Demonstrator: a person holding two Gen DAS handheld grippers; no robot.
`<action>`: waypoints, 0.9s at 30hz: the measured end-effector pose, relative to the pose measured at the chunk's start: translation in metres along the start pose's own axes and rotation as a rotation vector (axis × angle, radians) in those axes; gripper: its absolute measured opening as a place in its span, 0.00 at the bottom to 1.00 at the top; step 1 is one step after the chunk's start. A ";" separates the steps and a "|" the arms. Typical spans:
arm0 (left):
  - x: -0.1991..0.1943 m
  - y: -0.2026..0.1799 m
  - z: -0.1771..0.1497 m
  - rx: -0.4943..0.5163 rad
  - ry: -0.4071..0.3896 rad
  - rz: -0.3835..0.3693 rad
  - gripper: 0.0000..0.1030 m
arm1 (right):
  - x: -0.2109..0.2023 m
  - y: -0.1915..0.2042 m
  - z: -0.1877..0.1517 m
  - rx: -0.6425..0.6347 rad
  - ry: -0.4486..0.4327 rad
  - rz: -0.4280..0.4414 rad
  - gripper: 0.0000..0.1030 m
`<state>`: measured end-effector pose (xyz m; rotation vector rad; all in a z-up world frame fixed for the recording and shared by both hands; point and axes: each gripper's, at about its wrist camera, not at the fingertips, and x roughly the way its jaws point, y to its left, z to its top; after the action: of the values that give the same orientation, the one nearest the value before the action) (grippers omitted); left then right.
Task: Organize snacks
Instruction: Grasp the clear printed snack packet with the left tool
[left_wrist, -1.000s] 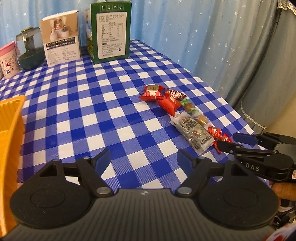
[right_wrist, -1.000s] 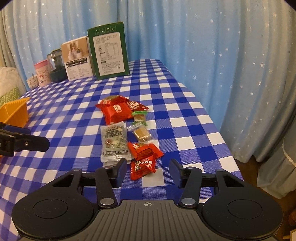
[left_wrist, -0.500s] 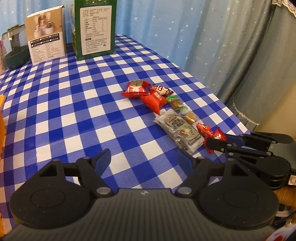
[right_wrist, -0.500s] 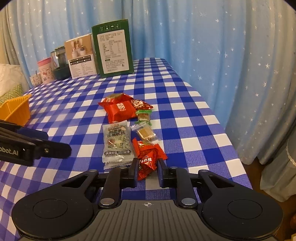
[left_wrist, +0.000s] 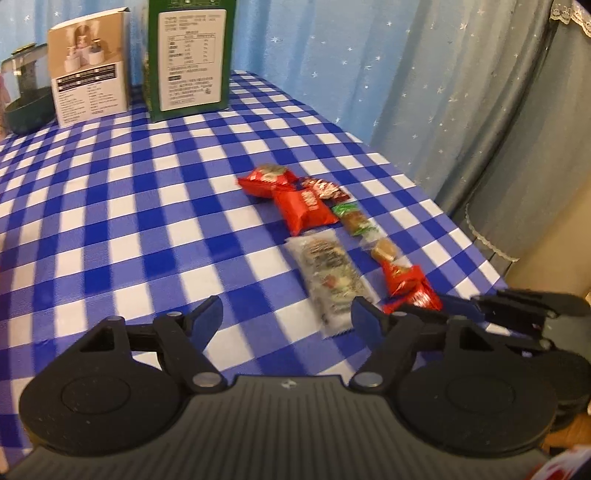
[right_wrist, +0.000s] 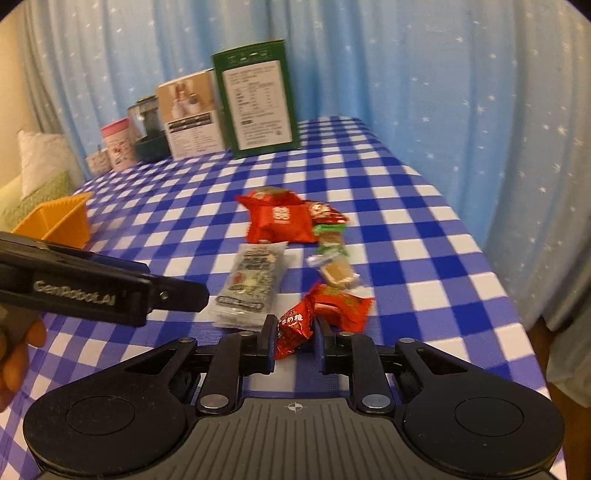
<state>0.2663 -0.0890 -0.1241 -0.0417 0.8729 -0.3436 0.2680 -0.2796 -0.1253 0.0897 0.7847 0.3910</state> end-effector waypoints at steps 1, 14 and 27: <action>0.004 -0.003 0.002 -0.006 -0.003 -0.017 0.66 | -0.002 -0.002 -0.001 0.010 -0.004 -0.010 0.20; 0.046 -0.032 0.011 0.065 -0.003 -0.003 0.41 | -0.015 -0.028 -0.008 0.075 -0.009 -0.088 0.20; 0.001 -0.010 -0.020 0.125 0.019 0.070 0.33 | -0.018 -0.016 -0.007 0.083 -0.017 -0.068 0.20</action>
<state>0.2494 -0.0968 -0.1360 0.1076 0.8684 -0.3333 0.2566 -0.3020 -0.1216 0.1436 0.7848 0.2933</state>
